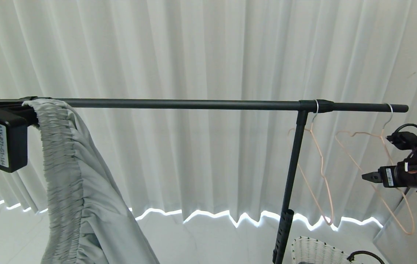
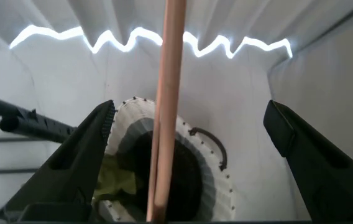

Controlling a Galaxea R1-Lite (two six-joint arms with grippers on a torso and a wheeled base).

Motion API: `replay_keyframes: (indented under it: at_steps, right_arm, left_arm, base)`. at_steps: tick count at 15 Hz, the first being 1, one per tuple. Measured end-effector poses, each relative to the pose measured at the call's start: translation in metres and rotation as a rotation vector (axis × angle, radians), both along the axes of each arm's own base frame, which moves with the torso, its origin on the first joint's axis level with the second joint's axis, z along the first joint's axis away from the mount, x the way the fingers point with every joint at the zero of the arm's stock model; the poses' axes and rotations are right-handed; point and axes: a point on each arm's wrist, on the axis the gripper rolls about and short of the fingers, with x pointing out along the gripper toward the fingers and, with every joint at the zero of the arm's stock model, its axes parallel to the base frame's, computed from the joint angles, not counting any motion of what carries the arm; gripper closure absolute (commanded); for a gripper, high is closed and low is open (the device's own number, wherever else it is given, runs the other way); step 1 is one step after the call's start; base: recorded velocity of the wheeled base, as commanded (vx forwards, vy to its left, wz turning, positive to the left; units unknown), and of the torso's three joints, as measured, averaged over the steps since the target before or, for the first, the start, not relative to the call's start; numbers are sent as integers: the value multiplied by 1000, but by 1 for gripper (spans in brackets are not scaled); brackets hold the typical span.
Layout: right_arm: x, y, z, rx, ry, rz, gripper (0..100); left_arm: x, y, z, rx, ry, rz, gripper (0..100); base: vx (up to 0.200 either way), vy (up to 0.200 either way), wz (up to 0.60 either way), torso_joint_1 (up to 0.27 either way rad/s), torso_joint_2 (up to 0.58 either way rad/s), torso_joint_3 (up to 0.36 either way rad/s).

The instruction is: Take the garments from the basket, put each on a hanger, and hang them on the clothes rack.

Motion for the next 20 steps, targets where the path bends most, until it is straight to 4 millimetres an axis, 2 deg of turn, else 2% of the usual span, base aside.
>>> replay_keyframes:
  at_steps: [3, 4, 14, 20]
  right_arm:
    - [3, 11, -3, 31, 10, -50, 0]
    - [3, 12, -4, 28, 12, -54, 100]
    - [2, 12, -1, 38, 2, -68, 100]
    - [-6, 13, 10, 52, -35, -70, 100]
  left_arm:
    - [0, 0, -1, 1, 2, 0, 100]
    - [0, 0, 0, 1, 1, 0, 100]
    - [-1, 1, 1, -2, -3, 1, 100]
    - [0, 0, 2, -11, -14, 0, 100]
  base:
    - [0, 0, 0, 0, 0, 0]
    - [0, 0, 0, 0, 0, 0]
    - [0, 0, 0, 0, 0, 0]
    - [0, 0, 0, 0, 0, 0]
